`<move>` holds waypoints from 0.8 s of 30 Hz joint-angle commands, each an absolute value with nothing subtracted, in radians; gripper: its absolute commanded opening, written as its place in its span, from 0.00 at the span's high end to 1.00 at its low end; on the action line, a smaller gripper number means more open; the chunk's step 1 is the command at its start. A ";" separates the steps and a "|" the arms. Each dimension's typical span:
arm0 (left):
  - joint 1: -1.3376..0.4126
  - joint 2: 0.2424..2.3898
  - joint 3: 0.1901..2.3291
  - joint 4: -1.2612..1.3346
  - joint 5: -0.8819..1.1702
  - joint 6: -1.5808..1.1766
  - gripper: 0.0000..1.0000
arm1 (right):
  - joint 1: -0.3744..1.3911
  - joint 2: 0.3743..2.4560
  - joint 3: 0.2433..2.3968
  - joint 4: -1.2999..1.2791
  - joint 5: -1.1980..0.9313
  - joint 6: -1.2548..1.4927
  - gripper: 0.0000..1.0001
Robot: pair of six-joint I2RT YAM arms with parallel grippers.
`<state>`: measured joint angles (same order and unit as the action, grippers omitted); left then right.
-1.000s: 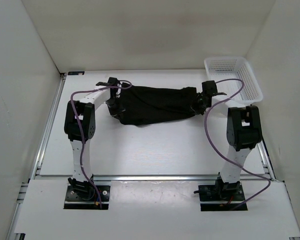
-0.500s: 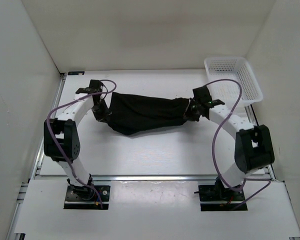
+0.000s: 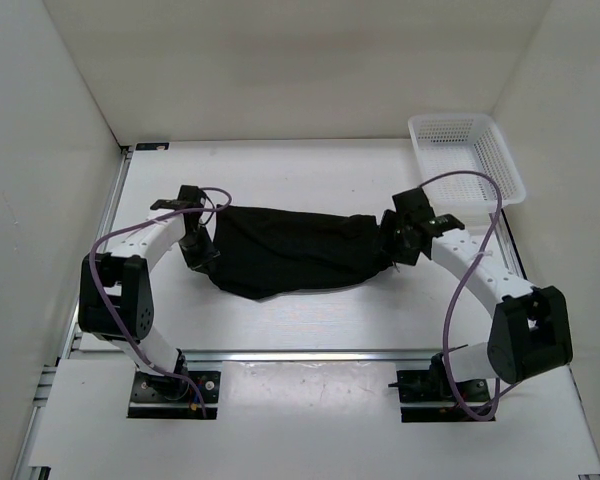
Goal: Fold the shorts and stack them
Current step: Fold the shorts
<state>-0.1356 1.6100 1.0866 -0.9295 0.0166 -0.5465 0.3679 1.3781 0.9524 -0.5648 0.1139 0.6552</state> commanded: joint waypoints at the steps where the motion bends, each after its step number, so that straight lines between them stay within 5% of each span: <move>1: -0.140 1.560 1.138 -0.904 -0.009 -0.534 0.90 | 0.371 1.350 1.060 -0.603 0.170 0.597 0.34; 6: -0.149 1.595 1.138 -0.904 -0.009 -0.543 0.90 | 0.371 1.463 1.163 -0.603 0.147 0.557 0.37; 10: -0.149 1.605 1.138 -0.904 -0.009 -0.543 0.90 | 0.380 1.629 1.270 -0.581 0.129 0.548 0.70; 15: -0.149 1.614 1.149 -0.904 -0.009 -0.543 0.90 | 0.380 1.872 1.426 -0.597 0.132 0.529 0.95; 24: -0.140 1.623 1.149 -0.922 -0.018 -0.522 0.90 | 0.360 2.034 1.502 -0.675 0.408 0.635 1.00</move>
<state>-0.1452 1.6291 1.1156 -0.9157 0.0025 -0.5404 0.3767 2.0296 1.4899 -0.6388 0.2783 0.6052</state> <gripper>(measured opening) 0.128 0.002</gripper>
